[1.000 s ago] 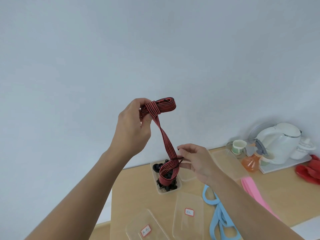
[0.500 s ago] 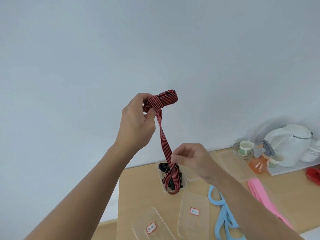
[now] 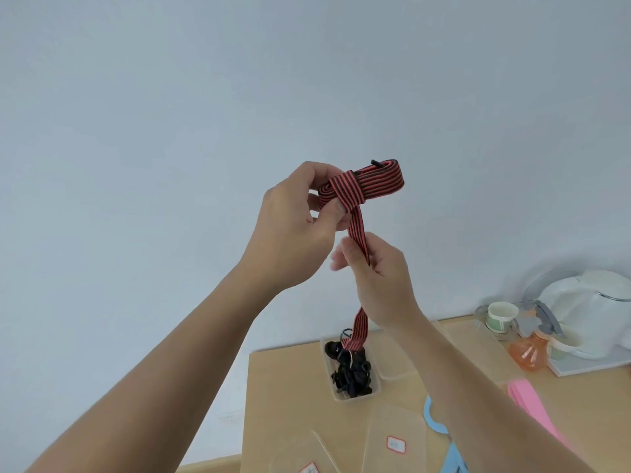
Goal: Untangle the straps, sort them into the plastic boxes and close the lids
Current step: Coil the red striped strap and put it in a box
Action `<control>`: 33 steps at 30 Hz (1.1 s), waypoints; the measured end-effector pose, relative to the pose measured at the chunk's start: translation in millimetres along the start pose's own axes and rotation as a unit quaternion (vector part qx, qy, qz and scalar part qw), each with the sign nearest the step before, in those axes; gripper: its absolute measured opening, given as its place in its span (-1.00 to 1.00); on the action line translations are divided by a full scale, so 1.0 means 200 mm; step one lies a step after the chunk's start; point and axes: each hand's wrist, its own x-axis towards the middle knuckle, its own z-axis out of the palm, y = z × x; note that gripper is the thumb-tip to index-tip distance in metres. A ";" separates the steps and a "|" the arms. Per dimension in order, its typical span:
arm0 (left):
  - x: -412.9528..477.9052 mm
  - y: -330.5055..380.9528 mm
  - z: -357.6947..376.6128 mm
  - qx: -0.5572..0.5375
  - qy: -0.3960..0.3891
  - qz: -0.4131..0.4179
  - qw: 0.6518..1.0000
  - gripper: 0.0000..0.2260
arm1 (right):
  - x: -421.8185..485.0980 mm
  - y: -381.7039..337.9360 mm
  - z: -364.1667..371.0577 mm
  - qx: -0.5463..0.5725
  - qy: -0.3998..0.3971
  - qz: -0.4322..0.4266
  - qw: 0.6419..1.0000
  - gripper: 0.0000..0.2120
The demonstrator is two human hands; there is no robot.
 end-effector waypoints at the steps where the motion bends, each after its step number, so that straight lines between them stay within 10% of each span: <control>1: 0.02 0.02 -0.01 0.009 0.003 0.009 1.000 -0.82 | 0.02 -0.04 0.00 0.032 -0.011 0.001 0.999 -0.85; 13: 0.08 -0.09 -0.03 -0.006 -0.008 -0.057 0.998 -0.84 | 0.11 -0.15 -0.04 0.114 -0.081 0.076 0.987 -0.78; 22: 0.00 -0.28 0.06 0.029 0.093 -0.073 0.993 -0.78 | 0.06 -0.18 -0.11 -0.103 -0.071 0.026 0.992 -0.72; 26: -0.06 -0.37 0.06 0.084 0.058 -0.105 0.989 -0.74 | 0.02 -0.15 -0.12 -0.353 -0.098 -0.059 0.929 -0.85; 33: -0.11 -0.40 0.09 0.250 -0.026 -0.013 0.968 -0.72 | 0.12 -0.14 -0.20 -0.435 -0.140 -0.149 0.877 -0.78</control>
